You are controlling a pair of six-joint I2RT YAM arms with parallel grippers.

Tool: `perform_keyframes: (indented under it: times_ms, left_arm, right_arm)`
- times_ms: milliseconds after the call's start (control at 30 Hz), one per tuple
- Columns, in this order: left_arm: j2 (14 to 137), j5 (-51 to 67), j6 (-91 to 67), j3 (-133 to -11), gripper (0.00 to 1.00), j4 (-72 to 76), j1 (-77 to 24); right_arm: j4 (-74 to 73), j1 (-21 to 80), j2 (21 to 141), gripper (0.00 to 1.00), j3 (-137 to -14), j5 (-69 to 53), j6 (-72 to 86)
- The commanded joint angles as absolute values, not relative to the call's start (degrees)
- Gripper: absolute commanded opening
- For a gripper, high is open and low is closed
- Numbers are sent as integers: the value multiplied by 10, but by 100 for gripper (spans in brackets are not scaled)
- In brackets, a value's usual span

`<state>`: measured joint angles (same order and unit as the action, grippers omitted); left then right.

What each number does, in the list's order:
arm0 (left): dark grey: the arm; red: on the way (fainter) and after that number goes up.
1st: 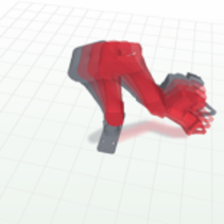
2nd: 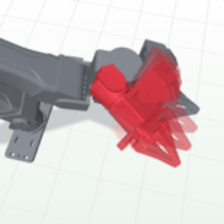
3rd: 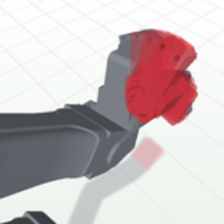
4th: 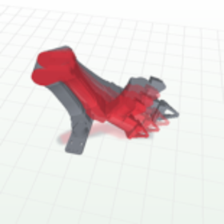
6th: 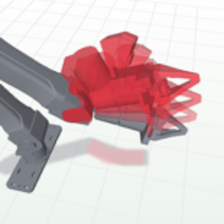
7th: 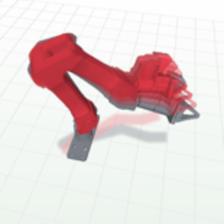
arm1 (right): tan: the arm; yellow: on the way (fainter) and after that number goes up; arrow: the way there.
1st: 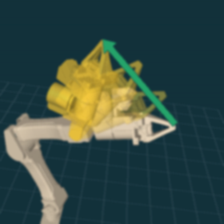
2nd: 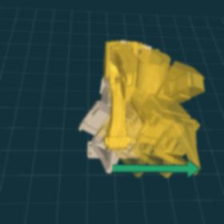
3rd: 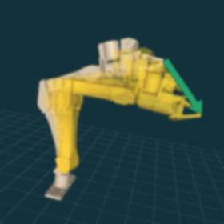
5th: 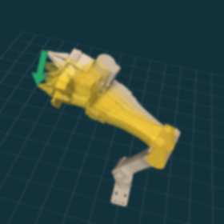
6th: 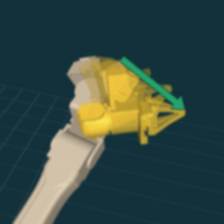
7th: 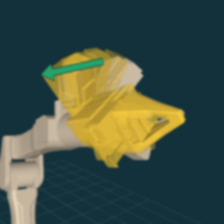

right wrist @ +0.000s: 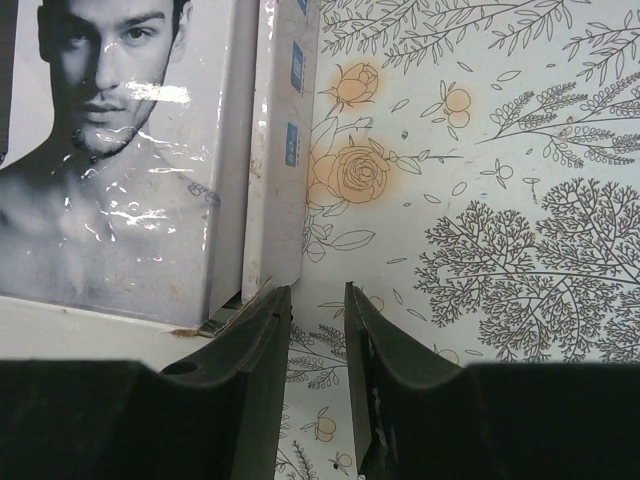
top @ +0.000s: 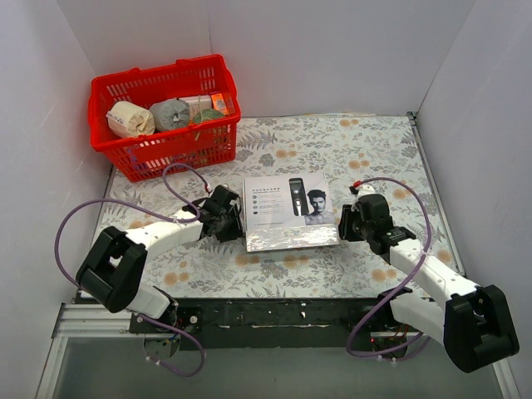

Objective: Sort the hair-cutting tools

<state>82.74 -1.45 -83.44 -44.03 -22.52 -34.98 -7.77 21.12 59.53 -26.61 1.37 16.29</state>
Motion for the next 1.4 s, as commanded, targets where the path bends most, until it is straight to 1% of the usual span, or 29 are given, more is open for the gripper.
perform_keyframes:
  times_ms: [0,600,667,1167,1367]
  left_arm:
    - [822,-11,-843,-439,30,-221,-362]
    - [784,-1,-849,-438,30,-235,-372]
    - [780,25,-850,-437,30,-235,-372]
    - [766,84,-838,-432,30,-234,-381]
    - [751,97,-837,-432,30,-233,-381]
  right_arm:
    - [-88,221,577,36,-269,4,164]
    - [-126,250,559,36,-279,-16,170]
    - [-131,253,558,36,-279,-20,170]
    - [-149,257,575,36,-302,-73,156]
    - [-154,258,570,36,-308,-75,154]
